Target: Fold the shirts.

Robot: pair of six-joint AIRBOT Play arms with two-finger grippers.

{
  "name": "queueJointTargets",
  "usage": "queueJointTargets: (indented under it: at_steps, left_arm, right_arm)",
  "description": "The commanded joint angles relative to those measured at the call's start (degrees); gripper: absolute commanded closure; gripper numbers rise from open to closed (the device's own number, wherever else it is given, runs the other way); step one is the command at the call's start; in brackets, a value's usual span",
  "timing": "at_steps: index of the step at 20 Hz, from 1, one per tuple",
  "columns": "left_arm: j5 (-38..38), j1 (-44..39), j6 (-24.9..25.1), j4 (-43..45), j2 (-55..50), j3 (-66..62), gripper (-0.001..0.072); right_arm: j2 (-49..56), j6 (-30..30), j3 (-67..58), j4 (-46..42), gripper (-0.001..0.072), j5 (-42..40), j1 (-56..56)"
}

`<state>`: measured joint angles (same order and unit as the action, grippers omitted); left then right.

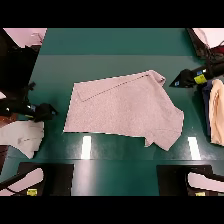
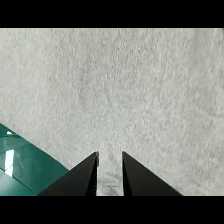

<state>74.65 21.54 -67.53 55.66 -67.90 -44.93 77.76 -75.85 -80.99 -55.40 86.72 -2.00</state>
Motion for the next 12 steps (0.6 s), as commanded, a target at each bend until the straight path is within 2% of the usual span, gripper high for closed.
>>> queueJointTargets:
  at_steps: [1,6,9,12]
  left_arm:
    - [-2.73,0.46,2.01,-1.03,0.22,7.26,0.0099]
    - [-4.26,-3.76,1.97,-2.29,0.22,8.81,0.0099]
    - [-5.68,-8.5,1.16,-1.77,0.22,8.81,0.0099]
    - [-6.19,-9.9,-0.02,-1.81,0.22,8.81,0.0099]
  right_arm:
    - [-6.01,0.55,8.63,1.7,0.0535,-2.82,0.57]
    - [-10.78,0.52,14.58,1.7,0.0535,-5.16,0.57]
    - [-12.5,0.5,15.15,1.73,0.0535,-5.49,0.57]
    - [-13.97,0.5,15.15,1.7,0.0535,-5.77,0.57]
